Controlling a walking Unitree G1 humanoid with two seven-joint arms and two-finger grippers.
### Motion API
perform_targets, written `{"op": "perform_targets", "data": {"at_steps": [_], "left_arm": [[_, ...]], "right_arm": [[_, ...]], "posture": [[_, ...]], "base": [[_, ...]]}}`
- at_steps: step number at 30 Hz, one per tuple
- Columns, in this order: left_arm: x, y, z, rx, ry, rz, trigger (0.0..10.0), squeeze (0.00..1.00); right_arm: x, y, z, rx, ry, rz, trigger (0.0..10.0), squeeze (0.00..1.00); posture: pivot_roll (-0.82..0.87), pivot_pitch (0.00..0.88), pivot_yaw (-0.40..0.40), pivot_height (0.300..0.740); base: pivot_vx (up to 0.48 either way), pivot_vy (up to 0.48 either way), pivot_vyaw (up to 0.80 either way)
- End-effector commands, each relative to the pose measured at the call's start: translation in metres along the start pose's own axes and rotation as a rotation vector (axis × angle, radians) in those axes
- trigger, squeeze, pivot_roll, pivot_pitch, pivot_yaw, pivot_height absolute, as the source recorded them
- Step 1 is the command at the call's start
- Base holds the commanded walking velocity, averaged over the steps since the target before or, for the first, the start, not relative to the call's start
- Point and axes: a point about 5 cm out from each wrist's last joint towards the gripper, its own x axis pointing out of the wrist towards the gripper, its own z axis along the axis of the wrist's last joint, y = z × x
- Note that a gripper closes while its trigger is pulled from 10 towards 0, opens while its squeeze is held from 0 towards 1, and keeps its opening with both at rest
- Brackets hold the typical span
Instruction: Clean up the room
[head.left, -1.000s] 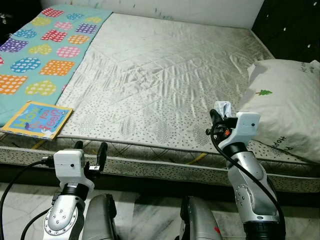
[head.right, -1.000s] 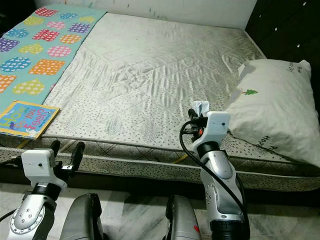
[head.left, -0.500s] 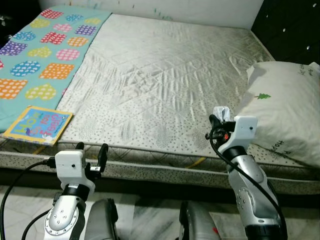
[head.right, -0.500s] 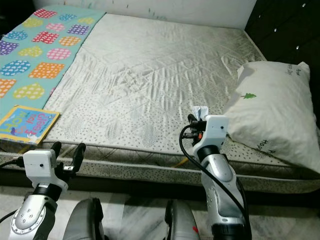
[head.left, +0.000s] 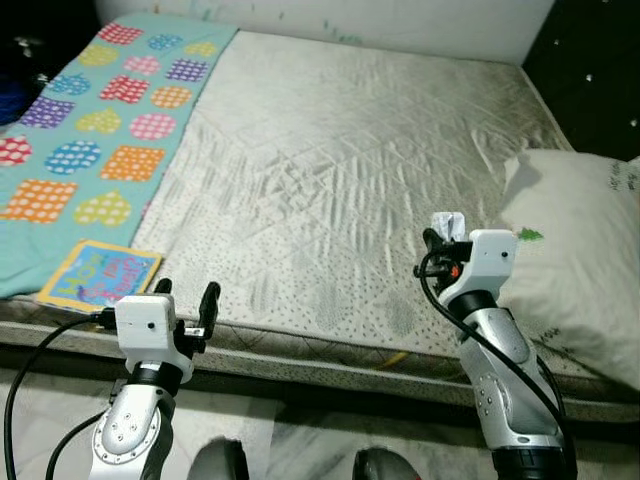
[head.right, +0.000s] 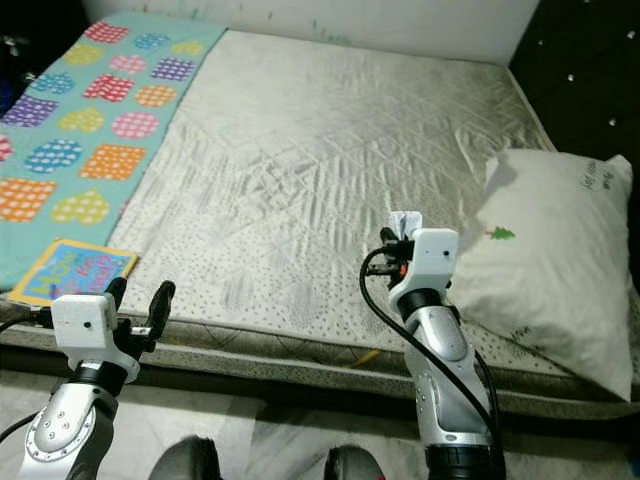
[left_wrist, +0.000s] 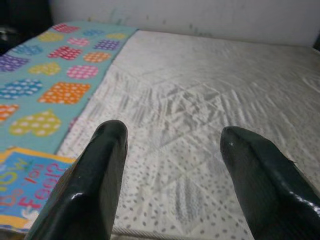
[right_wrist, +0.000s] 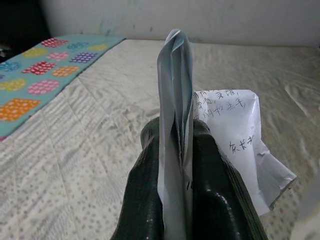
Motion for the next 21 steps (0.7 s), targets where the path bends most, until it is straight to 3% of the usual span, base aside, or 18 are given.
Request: {"op": "perform_targets", "data": {"at_steps": [1, 21], "left_arm": [[-0.0010, 0.0009, -0.0037, 0.009, 0.024, 0.000, 10.0, 0.00], [0.0020, -0.0019, -0.0077, 0.006, 0.043, -0.021, 10.0, 0.00]], "right_arm": [[-0.0020, -0.0025, -0.0026, -0.006, 0.011, -0.011, 10.0, 0.00], [-0.0036, -0.0042, -0.0078, 0.007, 0.037, -0.028, 10.0, 0.00]], "posture": [[-0.04, 0.117, -0.081, 0.740], [-0.05, 0.108, -0.079, 0.740]], "base": [[0.000, 0.000, 0.00], [0.000, 0.000, 0.00]]}}
